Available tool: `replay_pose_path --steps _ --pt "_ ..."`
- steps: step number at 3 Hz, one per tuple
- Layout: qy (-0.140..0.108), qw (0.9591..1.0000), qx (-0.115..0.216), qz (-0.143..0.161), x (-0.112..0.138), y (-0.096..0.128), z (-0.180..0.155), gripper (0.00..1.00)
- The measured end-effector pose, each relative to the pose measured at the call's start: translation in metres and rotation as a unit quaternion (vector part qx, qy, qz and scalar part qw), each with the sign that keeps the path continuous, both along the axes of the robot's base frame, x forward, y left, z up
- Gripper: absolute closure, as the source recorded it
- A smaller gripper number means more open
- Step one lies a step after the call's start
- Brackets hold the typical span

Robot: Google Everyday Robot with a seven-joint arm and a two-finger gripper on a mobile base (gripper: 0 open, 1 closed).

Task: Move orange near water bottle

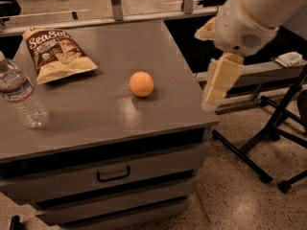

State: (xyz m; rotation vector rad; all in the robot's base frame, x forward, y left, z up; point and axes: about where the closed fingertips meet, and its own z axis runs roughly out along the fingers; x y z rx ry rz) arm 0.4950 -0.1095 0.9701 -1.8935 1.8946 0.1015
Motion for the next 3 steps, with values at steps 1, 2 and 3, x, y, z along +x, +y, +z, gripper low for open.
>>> replay_pose_path --steps 1,2,3 --pt "0.012 0.9975 0.042 0.056 0.02 0.054 -0.004 0.0" --pt "0.028 0.991 0.078 0.105 0.042 0.109 -0.018 0.0" --pt "0.03 0.9877 0.098 0.118 0.057 0.132 -0.035 0.0"
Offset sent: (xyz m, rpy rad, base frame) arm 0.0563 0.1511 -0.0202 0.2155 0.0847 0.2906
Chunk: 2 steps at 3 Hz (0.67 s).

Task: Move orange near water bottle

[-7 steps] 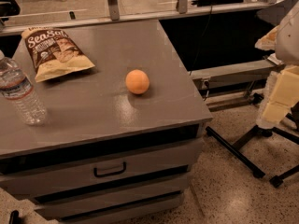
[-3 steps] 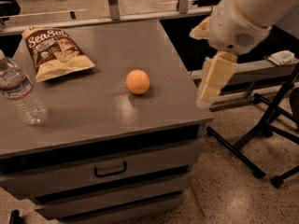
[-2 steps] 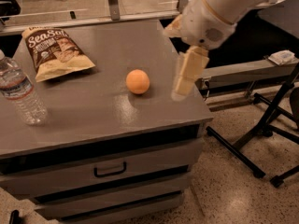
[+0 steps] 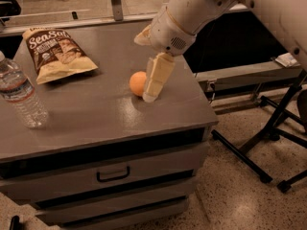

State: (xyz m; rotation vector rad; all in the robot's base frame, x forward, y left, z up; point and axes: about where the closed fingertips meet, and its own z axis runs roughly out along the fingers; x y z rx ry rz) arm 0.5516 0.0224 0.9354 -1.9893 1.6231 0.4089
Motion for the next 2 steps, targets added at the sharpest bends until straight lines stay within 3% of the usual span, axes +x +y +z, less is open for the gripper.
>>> replay_pose_path --steps 2 --pt "0.009 0.9998 0.019 0.002 0.023 0.016 -0.04 0.0"
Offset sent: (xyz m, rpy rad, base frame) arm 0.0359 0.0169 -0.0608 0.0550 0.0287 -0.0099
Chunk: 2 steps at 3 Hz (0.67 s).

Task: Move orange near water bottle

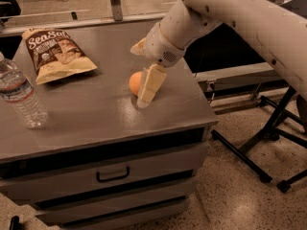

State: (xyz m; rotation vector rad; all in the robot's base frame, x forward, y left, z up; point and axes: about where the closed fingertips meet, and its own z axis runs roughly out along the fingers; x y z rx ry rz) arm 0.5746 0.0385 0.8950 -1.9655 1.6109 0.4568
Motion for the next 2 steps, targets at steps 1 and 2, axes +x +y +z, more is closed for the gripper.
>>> replay_pose_path --steps 1,2 --pt "0.005 1.0 0.001 -0.007 0.006 -0.005 -0.0108 0.0" --pt "0.01 0.9998 -0.005 -0.015 0.0101 -0.0094 -0.0201 0.0"
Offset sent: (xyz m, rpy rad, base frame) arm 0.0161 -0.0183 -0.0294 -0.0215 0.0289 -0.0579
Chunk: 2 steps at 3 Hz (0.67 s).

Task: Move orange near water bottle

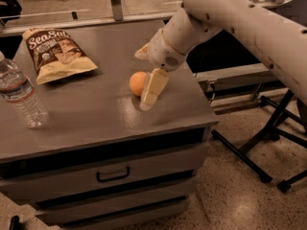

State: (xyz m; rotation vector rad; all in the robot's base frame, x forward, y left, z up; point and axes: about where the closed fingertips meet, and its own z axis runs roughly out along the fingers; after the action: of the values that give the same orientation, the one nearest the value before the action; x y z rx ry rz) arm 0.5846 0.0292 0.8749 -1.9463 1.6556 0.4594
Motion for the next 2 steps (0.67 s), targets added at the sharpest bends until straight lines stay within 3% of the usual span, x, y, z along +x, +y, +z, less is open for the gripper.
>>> replay_pose_path --steps 1,2 --pt "0.001 1.0 -0.004 -0.002 0.0016 -0.0012 -0.0041 0.0" --pt "0.004 1.0 -0.008 -0.004 0.0033 0.0008 -0.0098 0.13"
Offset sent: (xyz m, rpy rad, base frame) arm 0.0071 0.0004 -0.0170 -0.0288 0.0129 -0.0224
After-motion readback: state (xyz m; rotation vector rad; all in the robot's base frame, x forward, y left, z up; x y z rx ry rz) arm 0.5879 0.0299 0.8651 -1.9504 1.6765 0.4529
